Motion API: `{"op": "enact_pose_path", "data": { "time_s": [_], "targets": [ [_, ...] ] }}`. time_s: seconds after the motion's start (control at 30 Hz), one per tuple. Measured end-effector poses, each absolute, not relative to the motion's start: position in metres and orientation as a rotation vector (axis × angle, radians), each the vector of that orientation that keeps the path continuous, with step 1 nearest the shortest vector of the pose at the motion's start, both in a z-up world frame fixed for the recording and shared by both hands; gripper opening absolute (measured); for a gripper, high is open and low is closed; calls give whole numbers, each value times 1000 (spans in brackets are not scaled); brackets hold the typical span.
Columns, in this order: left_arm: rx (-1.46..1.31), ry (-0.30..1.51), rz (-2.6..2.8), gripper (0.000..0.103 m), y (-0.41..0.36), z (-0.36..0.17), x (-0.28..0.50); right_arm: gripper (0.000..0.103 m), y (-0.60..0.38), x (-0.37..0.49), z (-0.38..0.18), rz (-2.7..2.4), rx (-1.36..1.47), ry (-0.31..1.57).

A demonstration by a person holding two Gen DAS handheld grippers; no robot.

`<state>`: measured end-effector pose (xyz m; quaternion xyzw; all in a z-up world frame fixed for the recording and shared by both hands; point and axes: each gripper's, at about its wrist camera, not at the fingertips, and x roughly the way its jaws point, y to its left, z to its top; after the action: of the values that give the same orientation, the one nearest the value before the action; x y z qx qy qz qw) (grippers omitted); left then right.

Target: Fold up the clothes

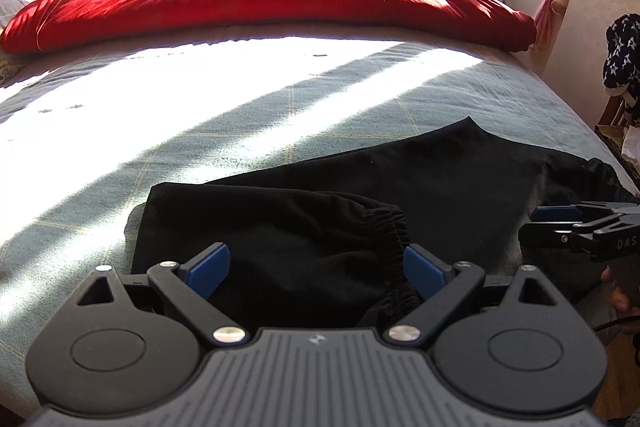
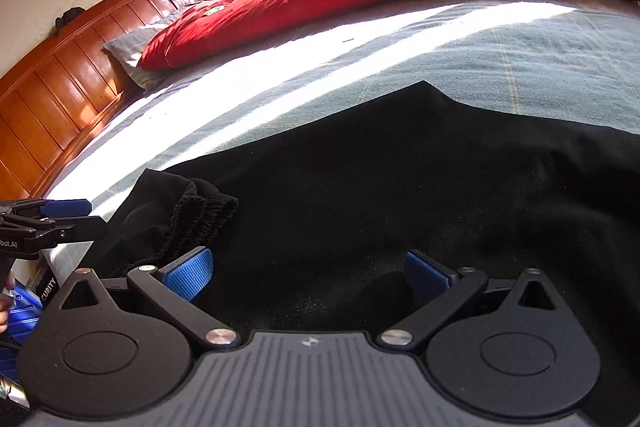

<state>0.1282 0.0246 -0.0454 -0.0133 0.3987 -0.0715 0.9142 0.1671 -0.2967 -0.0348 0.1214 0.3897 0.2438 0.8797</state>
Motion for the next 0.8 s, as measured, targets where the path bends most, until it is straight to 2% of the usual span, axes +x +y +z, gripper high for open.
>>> {"op": "enact_pose_path", "data": {
  "time_s": [0.3, 0.47, 0.67, 0.8],
  "targets": [
    [-37, 807, -318, 94, 42, -59, 148, 103, -266, 132, -42, 405, 211, 894],
    [-12, 802, -456, 94, 47, -60, 165, 103, -249, 100, -29, 322, 212, 857],
    [42, 814, -564, 94, 51, -63, 173, 103, -232, 85, -45, 227, 259, 902],
    [32, 825, -560, 94, 59, -65, 173, 103, -235, 76, -28, 207, 262, 842]
  ]
}}
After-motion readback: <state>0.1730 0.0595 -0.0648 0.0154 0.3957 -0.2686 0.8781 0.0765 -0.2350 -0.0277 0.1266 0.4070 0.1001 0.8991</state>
